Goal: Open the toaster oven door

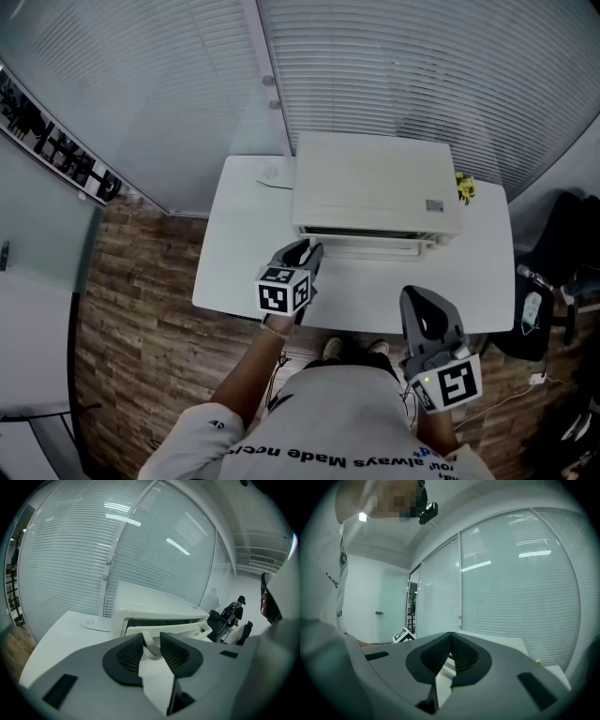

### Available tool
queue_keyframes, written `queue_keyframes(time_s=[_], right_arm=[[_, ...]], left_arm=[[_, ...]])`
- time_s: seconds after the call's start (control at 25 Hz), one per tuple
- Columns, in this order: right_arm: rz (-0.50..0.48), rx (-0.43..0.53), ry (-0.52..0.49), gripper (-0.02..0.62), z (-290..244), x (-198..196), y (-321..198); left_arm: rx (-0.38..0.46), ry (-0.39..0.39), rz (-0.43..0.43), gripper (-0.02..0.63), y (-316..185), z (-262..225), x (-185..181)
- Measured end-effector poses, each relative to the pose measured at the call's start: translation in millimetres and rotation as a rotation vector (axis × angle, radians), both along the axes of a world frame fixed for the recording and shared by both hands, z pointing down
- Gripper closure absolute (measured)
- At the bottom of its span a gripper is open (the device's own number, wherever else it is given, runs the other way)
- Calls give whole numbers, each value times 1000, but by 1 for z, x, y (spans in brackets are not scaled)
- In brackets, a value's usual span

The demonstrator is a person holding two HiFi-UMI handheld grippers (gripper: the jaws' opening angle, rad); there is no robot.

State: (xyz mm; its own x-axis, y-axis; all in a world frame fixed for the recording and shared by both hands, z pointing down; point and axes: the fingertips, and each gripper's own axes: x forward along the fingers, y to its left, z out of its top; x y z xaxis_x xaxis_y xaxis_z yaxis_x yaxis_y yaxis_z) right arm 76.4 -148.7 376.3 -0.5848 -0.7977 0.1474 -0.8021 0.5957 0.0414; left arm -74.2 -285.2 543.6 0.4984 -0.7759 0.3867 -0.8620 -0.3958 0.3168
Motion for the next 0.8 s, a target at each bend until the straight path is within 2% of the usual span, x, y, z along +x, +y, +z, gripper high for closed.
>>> queue_keyframes(time_s=[0.8], right_arm=[[-4, 3, -5, 588, -1, 1, 7]], left_arm=[[-37, -12, 12, 476, 21, 12, -1]])
